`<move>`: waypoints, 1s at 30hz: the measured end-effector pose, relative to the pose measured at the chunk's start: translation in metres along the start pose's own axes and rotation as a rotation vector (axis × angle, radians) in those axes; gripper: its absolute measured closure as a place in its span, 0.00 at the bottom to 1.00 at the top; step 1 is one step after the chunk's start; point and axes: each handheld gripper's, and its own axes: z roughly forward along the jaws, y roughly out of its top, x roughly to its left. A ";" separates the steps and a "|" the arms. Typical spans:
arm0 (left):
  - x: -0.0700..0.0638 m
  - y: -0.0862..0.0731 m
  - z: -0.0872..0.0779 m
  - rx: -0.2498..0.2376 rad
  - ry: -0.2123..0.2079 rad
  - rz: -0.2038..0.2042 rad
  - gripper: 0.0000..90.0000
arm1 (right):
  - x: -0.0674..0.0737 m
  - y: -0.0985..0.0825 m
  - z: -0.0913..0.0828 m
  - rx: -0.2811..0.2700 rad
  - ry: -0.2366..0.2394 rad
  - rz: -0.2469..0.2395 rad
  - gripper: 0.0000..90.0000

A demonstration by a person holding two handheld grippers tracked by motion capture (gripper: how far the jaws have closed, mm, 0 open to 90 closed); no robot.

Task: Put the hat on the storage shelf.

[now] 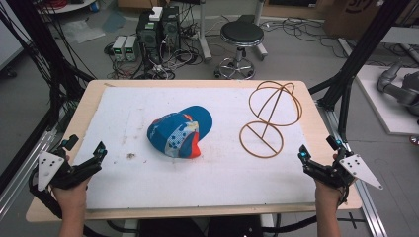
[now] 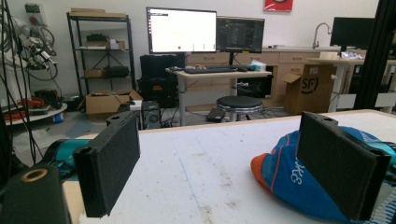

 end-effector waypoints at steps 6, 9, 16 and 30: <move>-0.001 0.001 0.001 -0.001 -0.007 0.005 0.16 | -0.001 0.000 -0.001 -0.003 -0.004 0.009 0.05; -0.001 0.001 0.001 -0.003 -0.007 -0.002 0.16 | -0.002 0.000 -0.001 0.003 -0.007 0.014 0.05; -0.003 0.002 0.002 -0.004 -0.021 0.000 0.16 | -0.004 -0.001 -0.001 0.000 -0.014 0.010 0.05; -0.030 0.015 0.020 0.016 -0.111 0.064 0.16 | -0.005 -0.002 -0.004 0.008 -0.024 0.010 0.05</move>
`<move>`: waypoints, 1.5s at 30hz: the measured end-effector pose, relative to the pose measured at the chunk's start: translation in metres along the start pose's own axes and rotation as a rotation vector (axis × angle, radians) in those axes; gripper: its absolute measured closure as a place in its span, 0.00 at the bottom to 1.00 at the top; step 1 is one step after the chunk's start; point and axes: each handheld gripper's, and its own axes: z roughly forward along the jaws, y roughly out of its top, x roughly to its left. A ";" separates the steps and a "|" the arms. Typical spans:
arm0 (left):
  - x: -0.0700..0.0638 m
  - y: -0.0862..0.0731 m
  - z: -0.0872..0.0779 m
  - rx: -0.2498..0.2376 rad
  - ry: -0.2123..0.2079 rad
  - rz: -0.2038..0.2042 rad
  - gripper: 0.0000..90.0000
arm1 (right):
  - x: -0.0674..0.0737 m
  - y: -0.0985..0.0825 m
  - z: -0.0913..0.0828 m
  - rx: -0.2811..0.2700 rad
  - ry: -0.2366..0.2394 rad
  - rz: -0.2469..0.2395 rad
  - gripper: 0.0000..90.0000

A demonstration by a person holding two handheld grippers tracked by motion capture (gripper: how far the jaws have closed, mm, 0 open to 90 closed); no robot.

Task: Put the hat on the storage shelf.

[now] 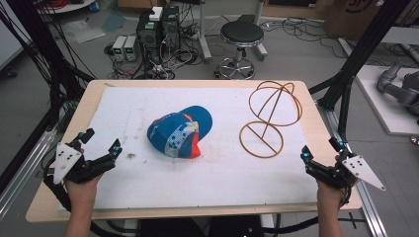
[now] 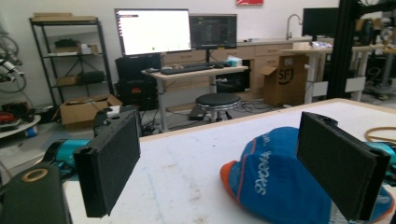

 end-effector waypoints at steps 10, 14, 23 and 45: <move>-0.025 0.005 0.027 0.038 -0.065 0.045 0.16 | -0.002 0.000 -0.005 0.002 -0.011 0.003 0.05; -0.037 0.004 0.038 0.056 -0.089 0.058 0.16 | -0.002 0.000 -0.005 0.005 -0.009 0.005 0.05; -0.052 0.004 0.052 0.050 -0.092 0.037 0.19 | -0.002 0.000 -0.004 0.002 -0.011 0.004 0.05; -0.073 -0.016 0.103 0.115 -0.148 -0.042 0.18 | -0.003 -0.001 -0.005 0.001 -0.012 0.009 0.05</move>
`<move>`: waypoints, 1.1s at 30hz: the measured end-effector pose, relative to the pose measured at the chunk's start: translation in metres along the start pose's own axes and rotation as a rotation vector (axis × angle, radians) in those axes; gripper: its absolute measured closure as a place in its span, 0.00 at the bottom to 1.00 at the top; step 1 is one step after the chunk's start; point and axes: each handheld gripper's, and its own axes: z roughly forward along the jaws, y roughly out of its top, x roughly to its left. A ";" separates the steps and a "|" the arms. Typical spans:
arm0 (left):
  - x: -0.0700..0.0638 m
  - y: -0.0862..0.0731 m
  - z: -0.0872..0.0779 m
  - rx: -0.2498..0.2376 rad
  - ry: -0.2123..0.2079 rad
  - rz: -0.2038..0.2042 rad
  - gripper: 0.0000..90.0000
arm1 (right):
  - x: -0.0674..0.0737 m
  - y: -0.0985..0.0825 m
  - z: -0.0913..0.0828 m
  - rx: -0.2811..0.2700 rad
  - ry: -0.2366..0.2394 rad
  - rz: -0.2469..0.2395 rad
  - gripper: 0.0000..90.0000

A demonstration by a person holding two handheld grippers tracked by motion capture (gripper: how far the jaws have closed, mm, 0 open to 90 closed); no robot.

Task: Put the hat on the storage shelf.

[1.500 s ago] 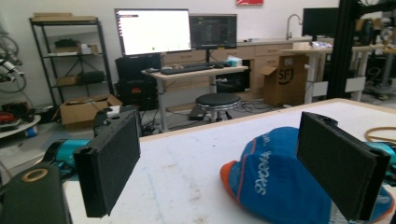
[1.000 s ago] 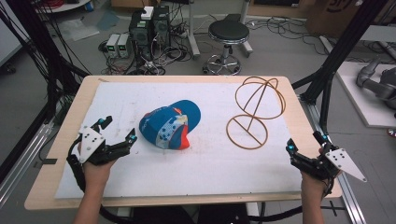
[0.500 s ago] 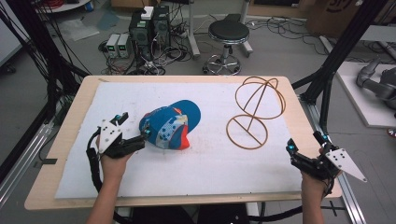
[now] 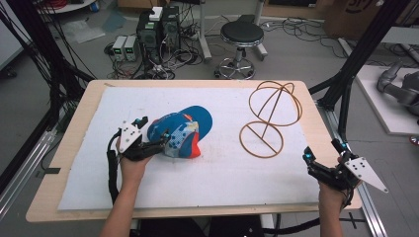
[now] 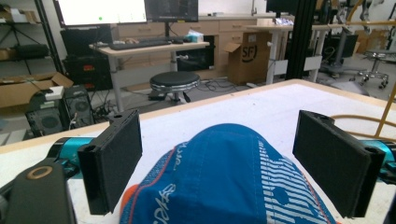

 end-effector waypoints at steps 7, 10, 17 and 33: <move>-0.002 -0.008 0.013 0.057 -0.002 -0.007 0.18 | -0.001 0.000 0.000 -0.002 0.000 -0.004 0.05; -0.002 -0.011 0.017 0.078 -0.006 -0.014 0.19 | -0.001 0.000 0.000 0.000 -0.002 -0.001 0.05; -0.001 -0.018 0.023 0.139 -0.001 -0.022 0.23 | -0.001 0.000 -0.001 -0.001 -0.002 -0.004 0.05; 0.001 -0.026 0.029 0.223 -0.006 -0.048 0.46 | 0.000 -0.001 0.000 0.002 -0.003 -0.006 0.05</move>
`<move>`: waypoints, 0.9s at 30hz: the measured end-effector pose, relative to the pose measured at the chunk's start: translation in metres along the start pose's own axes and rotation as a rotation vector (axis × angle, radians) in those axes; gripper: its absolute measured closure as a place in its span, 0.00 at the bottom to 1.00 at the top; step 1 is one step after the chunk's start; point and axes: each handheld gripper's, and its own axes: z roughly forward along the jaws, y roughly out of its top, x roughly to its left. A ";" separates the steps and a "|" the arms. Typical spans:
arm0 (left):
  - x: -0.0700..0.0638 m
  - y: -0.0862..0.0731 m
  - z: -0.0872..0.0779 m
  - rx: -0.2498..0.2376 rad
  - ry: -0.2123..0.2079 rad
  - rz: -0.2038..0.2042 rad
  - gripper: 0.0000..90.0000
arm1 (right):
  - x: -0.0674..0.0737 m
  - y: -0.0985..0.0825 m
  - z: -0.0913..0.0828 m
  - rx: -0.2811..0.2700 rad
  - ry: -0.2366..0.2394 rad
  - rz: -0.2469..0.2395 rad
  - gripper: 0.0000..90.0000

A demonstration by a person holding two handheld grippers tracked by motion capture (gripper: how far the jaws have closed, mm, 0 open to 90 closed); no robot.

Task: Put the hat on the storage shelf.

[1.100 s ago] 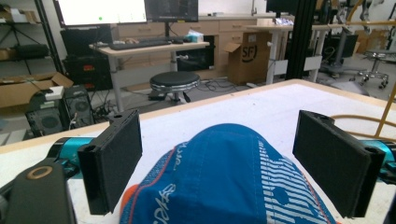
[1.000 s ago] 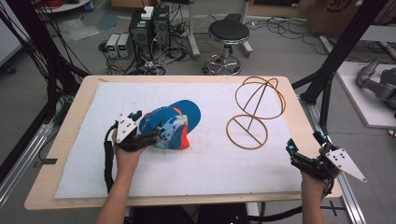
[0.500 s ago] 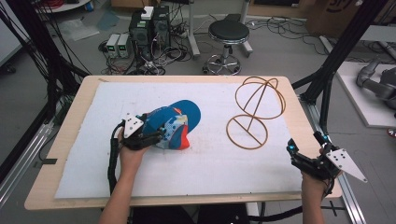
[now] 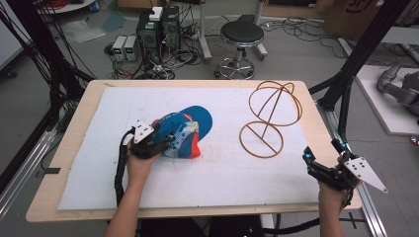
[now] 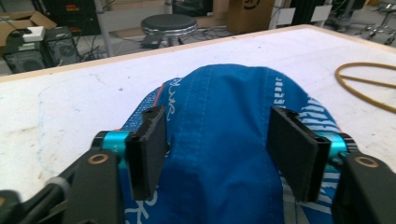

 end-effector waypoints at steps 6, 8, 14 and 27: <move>-0.001 -0.002 0.002 0.025 0.017 0.006 0.55 | 0.000 0.000 0.000 0.001 0.001 -0.003 0.05; -0.001 -0.002 0.003 0.032 0.026 0.011 0.60 | 0.000 0.000 0.000 0.001 0.001 -0.003 0.05; -0.002 -0.003 0.003 0.055 0.038 0.022 0.82 | 0.000 0.000 0.000 0.001 -0.002 -0.006 0.05; -0.008 0.004 -0.002 -0.005 0.023 0.033 0.98 | 0.000 0.000 0.001 0.003 -0.003 -0.004 0.05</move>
